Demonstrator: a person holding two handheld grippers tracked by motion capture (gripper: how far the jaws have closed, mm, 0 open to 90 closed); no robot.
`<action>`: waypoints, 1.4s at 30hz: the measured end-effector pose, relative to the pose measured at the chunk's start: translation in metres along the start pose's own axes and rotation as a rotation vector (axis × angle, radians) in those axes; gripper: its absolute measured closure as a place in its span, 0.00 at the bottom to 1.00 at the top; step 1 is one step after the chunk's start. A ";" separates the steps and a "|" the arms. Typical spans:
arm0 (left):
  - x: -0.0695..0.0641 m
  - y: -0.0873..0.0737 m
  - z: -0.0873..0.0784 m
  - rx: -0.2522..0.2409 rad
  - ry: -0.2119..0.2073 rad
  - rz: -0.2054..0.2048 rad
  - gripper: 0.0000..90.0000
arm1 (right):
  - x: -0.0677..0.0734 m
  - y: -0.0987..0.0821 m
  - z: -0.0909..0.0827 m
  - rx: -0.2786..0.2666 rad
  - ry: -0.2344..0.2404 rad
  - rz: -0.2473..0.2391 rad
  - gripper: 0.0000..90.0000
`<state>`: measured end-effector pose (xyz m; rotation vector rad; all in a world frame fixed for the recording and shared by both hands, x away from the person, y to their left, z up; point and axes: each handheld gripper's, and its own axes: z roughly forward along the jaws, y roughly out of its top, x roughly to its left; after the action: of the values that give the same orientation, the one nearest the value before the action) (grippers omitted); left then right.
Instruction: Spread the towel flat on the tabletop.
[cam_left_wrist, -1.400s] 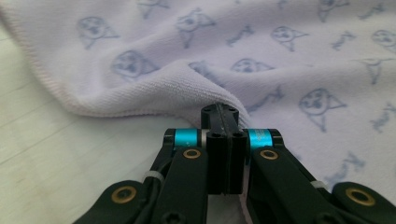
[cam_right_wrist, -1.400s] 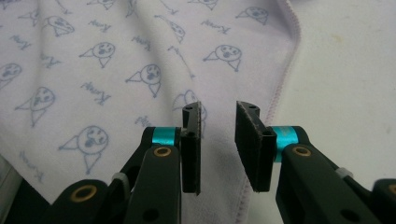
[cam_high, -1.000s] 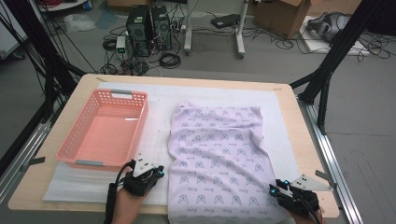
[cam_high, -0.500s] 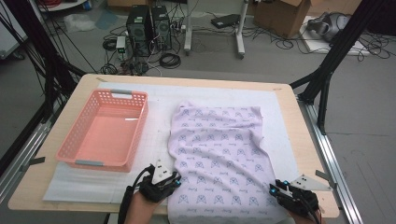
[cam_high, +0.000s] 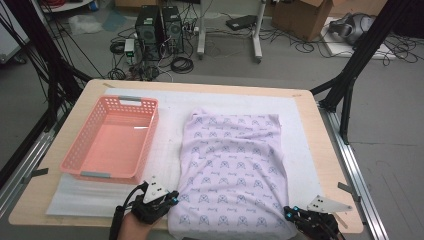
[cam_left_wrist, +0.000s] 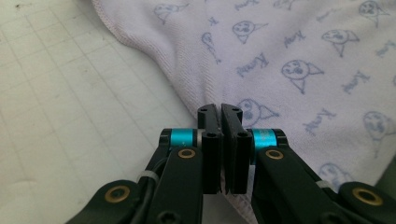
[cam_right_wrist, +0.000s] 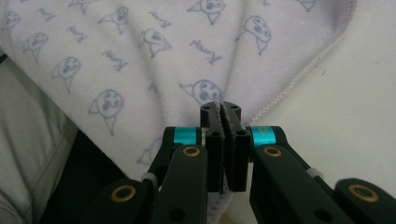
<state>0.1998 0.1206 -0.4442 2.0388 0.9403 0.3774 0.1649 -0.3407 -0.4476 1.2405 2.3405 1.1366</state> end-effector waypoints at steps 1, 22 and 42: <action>-0.001 -0.001 0.000 0.001 -0.009 0.000 0.96 | 0.000 -0.002 -0.002 0.000 -0.001 0.000 0.98; 0.001 0.018 0.029 -0.037 0.028 -0.037 0.54 | -0.010 0.015 0.005 -0.053 -0.216 0.017 0.66; -0.009 -0.002 0.000 0.000 -0.065 0.026 0.96 | 0.000 0.006 -0.005 0.000 -0.049 -0.037 0.98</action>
<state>0.1928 0.1150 -0.4454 2.0524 0.8751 0.3237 0.1659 -0.3417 -0.4398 1.2056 2.3181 1.0819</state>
